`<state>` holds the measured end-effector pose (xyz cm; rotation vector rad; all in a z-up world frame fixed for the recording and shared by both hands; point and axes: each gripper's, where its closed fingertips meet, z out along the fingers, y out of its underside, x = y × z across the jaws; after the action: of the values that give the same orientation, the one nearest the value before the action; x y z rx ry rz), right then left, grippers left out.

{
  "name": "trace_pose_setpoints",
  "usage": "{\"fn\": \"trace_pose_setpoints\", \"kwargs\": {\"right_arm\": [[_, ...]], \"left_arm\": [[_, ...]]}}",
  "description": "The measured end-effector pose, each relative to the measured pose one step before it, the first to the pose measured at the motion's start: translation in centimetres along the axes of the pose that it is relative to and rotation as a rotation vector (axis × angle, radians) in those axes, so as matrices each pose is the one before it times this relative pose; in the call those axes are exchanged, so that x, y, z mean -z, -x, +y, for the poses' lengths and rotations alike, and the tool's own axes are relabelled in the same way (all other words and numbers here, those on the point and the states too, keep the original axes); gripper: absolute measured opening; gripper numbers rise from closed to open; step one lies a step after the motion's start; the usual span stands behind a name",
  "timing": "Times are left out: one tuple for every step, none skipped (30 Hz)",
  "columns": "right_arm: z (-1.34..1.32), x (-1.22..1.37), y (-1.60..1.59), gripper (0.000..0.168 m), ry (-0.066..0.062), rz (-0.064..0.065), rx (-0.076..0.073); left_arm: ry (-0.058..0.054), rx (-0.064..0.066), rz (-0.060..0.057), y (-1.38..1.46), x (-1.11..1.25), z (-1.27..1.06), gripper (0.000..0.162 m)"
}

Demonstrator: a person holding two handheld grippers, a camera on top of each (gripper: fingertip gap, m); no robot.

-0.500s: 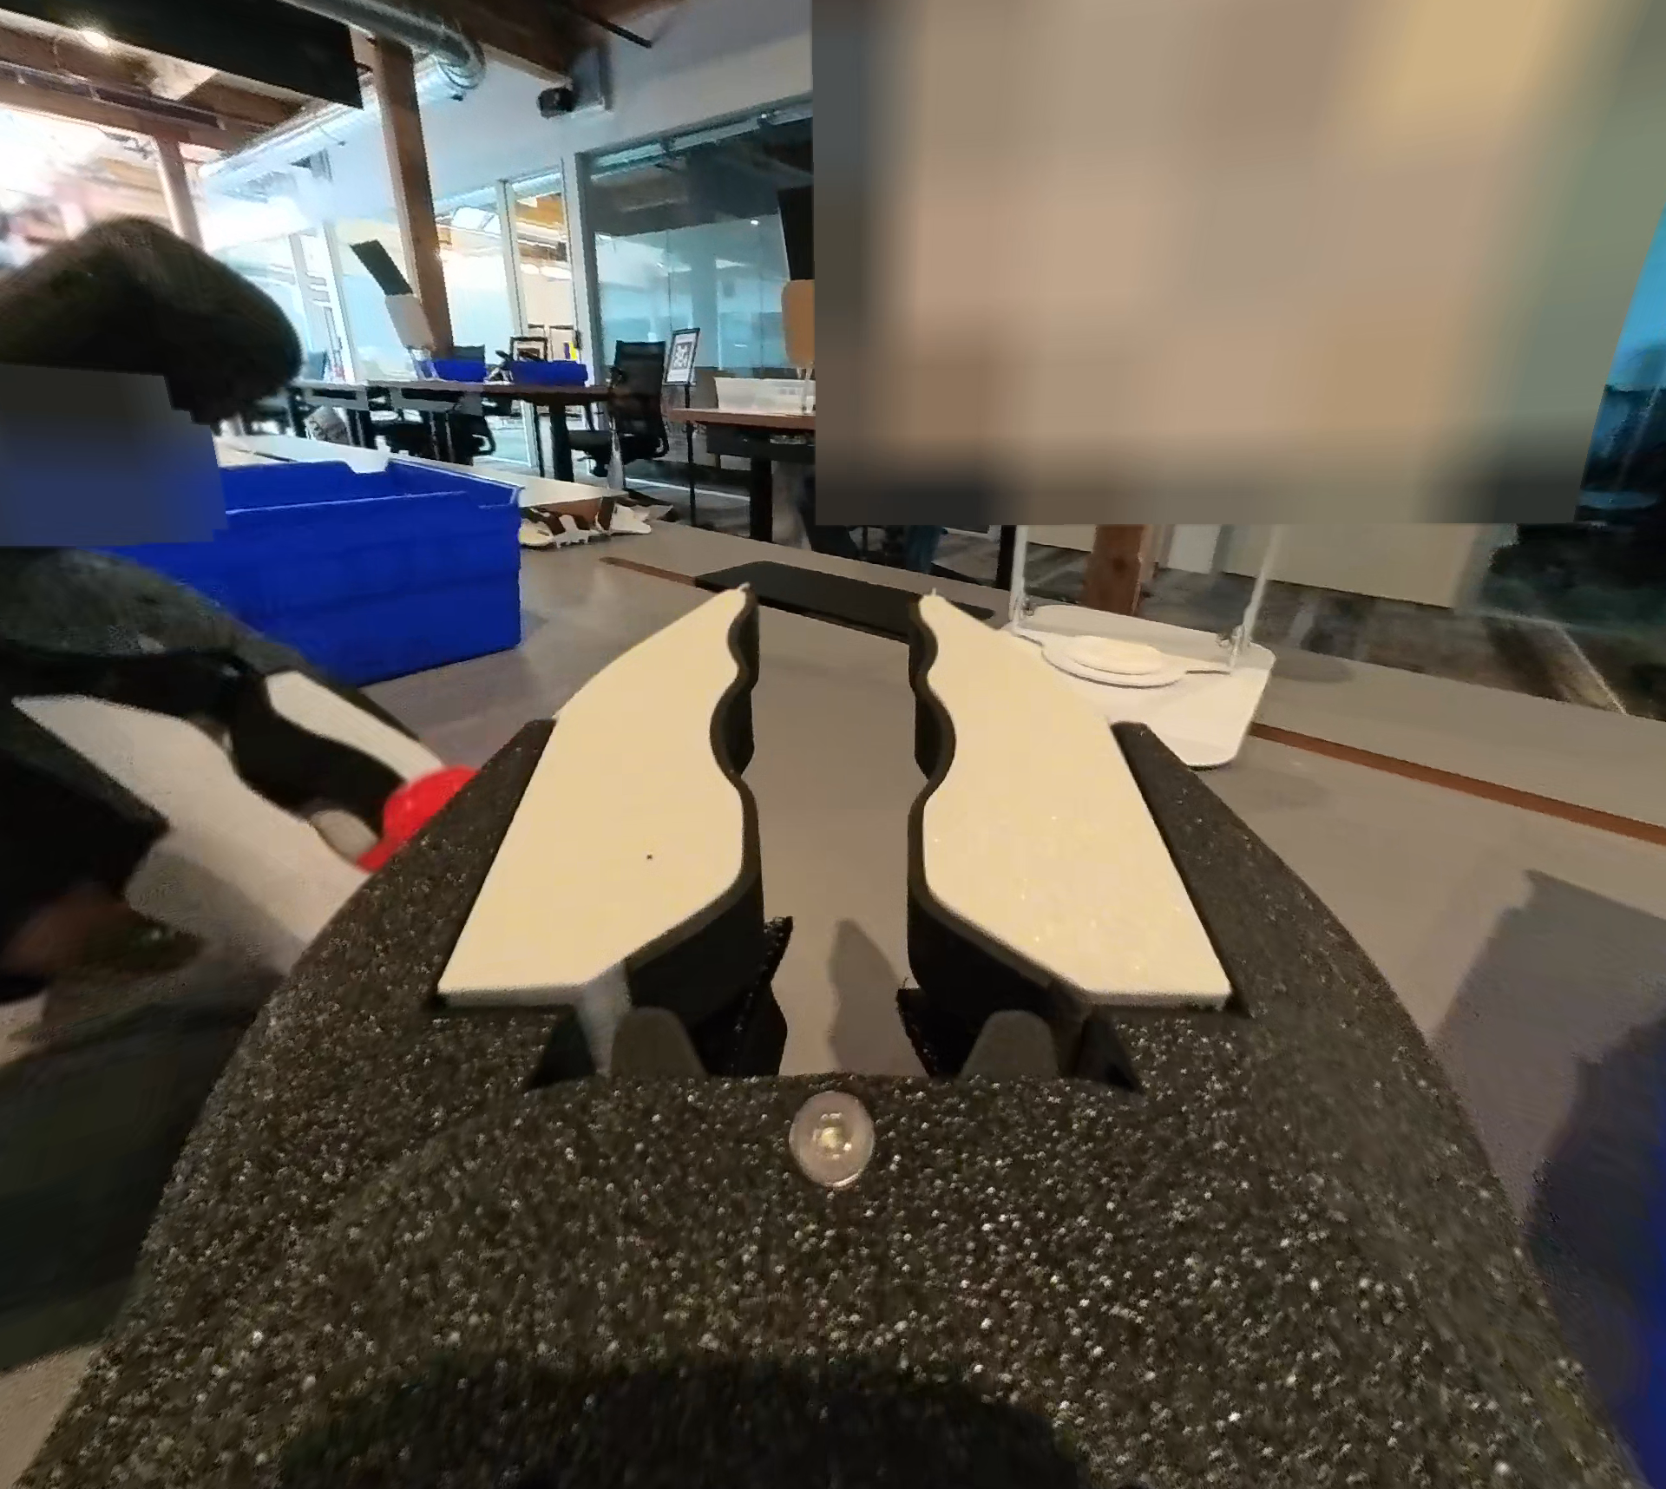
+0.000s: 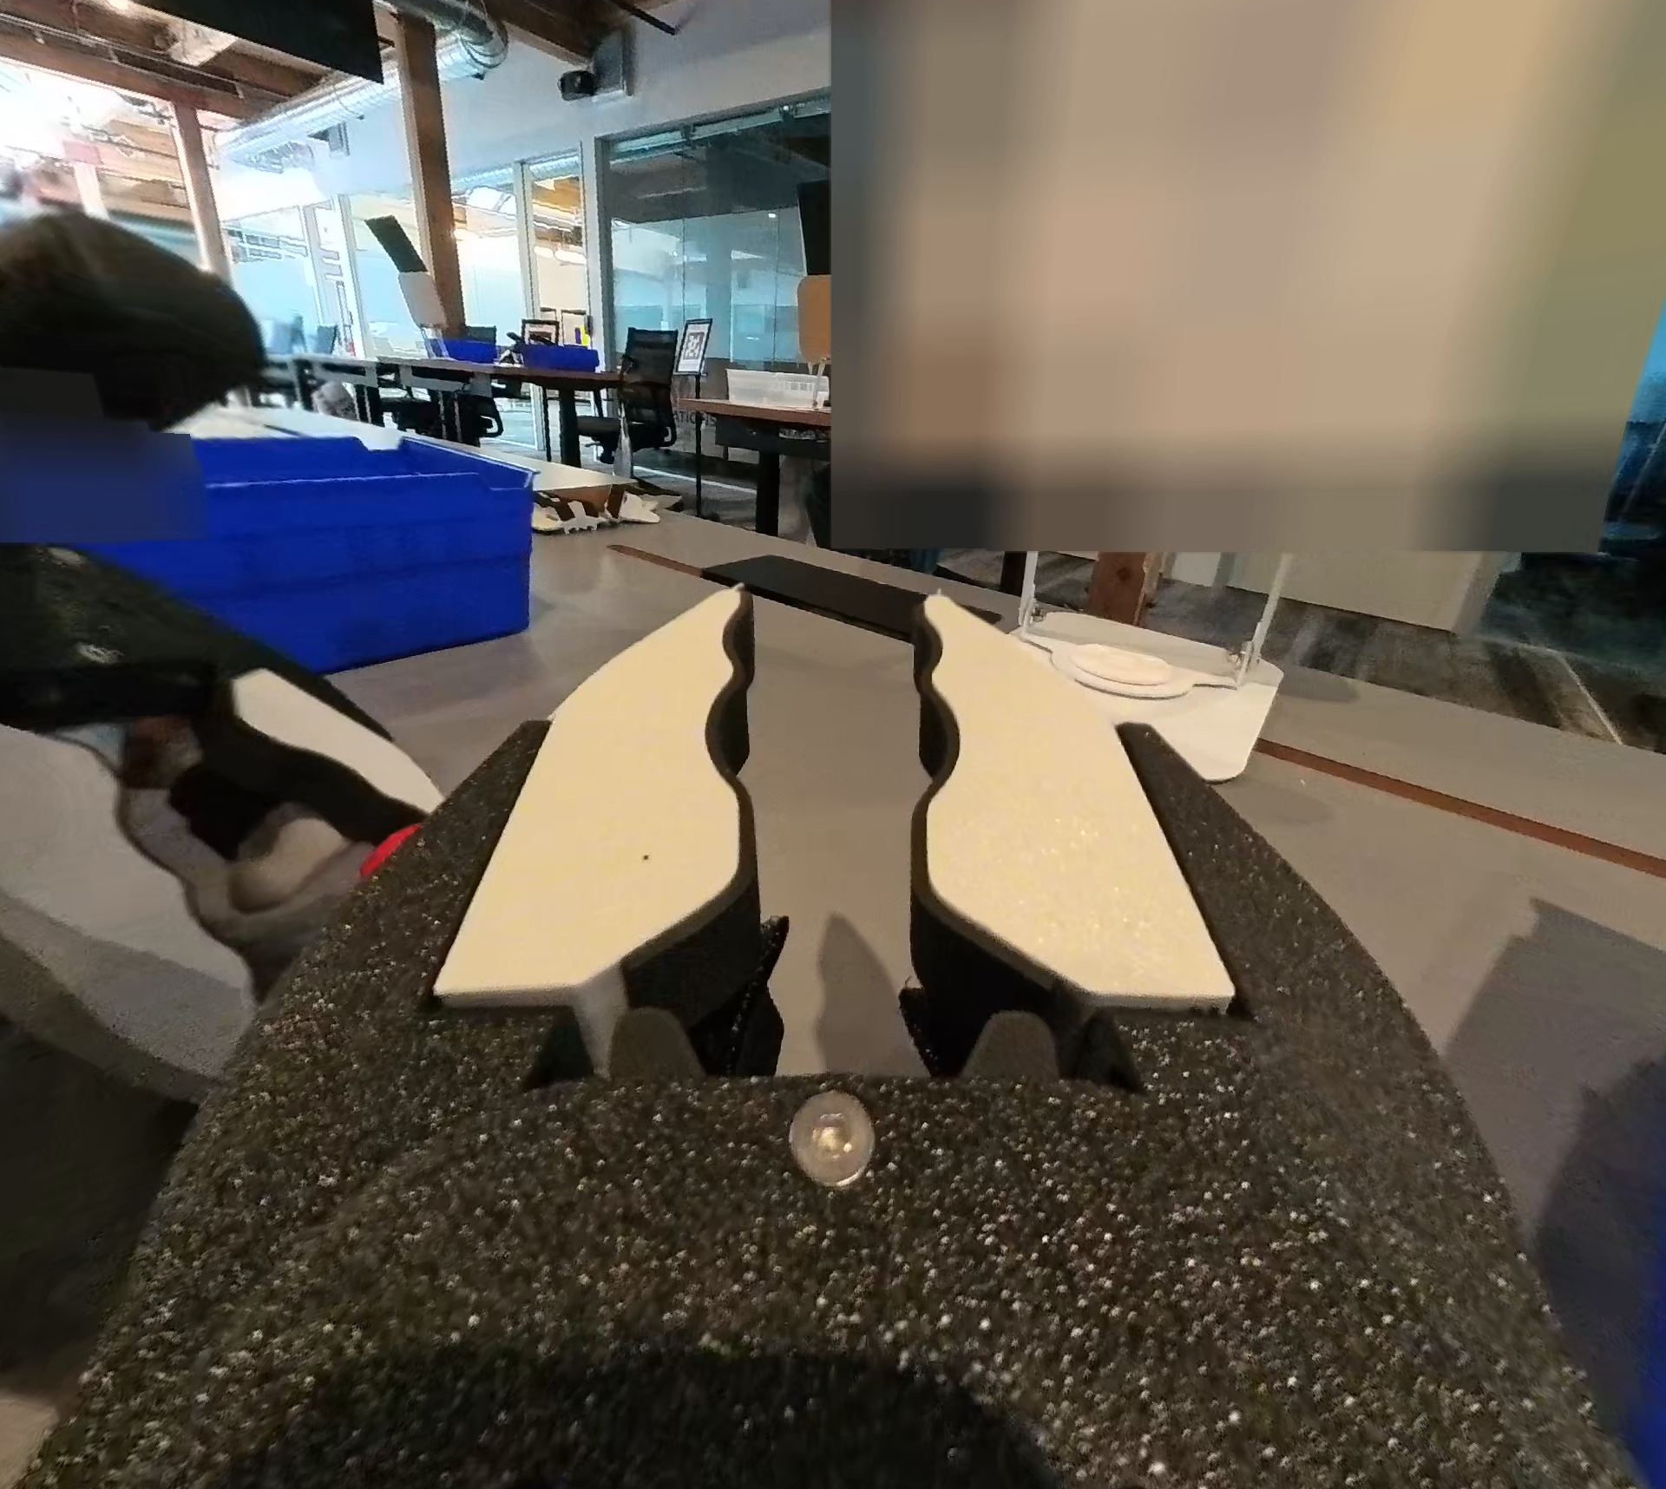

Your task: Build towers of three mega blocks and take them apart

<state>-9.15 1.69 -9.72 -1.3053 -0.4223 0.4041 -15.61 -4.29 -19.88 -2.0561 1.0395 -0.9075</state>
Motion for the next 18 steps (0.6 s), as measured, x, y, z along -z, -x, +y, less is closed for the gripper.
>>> {"fn": "trace_pose_setpoints", "kwargs": {"right_arm": [[-0.007, 0.024, -0.046, 0.033, -0.0010, 0.0019, -0.0010], [0.015, 0.002, -0.076, 0.033, 0.0002, 0.0039, -0.0014], [0.027, -0.005, -0.041, 0.033, 0.0008, 0.0008, -0.0034], [0.048, -0.023, 0.002, 0.034, 0.0020, -0.0019, -0.0034], [0.050, -0.029, -0.001, 0.034, 0.0022, -0.0004, -0.0015], [0.030, -0.033, 0.021, 0.034, 0.0017, -0.0010, 0.0015], [0.041, -0.043, 0.070, 0.034, 0.0018, -0.0025, 0.0029], [0.040, -0.051, 0.082, 0.034, 0.0024, -0.0023, 0.0033], [0.022, -0.037, 0.068, 0.034, 0.0013, -0.0013, 0.0037], [0.015, -0.035, 0.070, 0.034, 0.0009, -0.0016, 0.0027], [0.023, -0.044, 0.069, 0.034, 0.0013, -0.0020, 0.0008], [0.041, -0.053, 0.036, 0.034, 0.0023, -0.0005, 0.0013], [0.046, -0.031, 0.021, 0.034, 0.0030, 0.0008, 0.0026], [0.035, -0.021, 0.007, 0.034, 0.0023, 0.0007, 0.0011], [0.001, 0.006, -0.010, 0.034, 0.0001, 0.0001, -0.0001], [-0.005, 0.008, -0.038, 0.034, -0.0004, 0.0020, -0.0007], [0.031, 0.010, -0.027, 0.034, 0.0015, 0.0018, -0.0014], [0.051, -0.010, -0.015, 0.034, 0.0033, 0.0004, -0.0015]], "left_arm": [[-0.0179, -0.0179, -0.0036, -0.385, 0.677, -0.328, 0.077], [-0.0238, -0.0177, -0.0060, -0.471, 0.941, -0.536, 0.077], [-0.0319, -0.0186, 0.0023, -0.651, 1.171, -0.802, 0.076], [-0.0349, -0.0221, 0.0073, -0.716, 1.427, -1.008, 0.076], [-0.0273, -0.0302, -0.0144, -0.338, 1.691, -1.058, 0.073], [-0.0153, -0.0500, -0.0433, 0.304, 2.003, -1.021, 0.069], [-0.0018, -0.0639, -0.0828, 1.242, 2.342, -0.876, 0.062], [0.0155, -0.0604, -0.1149, 2.267, 2.538, -0.596, 0.057], [0.0353, -0.0399, -0.1243, 3.078, 2.446, -0.101, 0.051], [0.0588, -0.0090, -0.1264, 3.747, 2.006, 0.655, 0.045], [0.0833, 0.0244, -0.1292, 4.218, 1.337, 1.473, 0.045], [0.0945, 0.0426, -0.0965, 3.905, 0.422, 1.973, 0.045], [0.0730, 0.0404, -0.0451, 3.004, -0.336, 1.746, 0.045], [0.0518, 0.0323, -0.0317, 2.472, -0.773, 1.409, 0.045], [0.0573, 0.0176, -0.0369, 2.190, -1.051, 1.346, 0.048], [0.0761, -0.0028, -0.0425, 1.896, -1.233, 1.440, 0.049], [0.0763, -0.0096, -0.0272, 1.270, -1.292, 1.204, 0.052], [0.0412, -0.0172, -0.0101, 0.617, -1.146, 0.514, 0.052]]}}
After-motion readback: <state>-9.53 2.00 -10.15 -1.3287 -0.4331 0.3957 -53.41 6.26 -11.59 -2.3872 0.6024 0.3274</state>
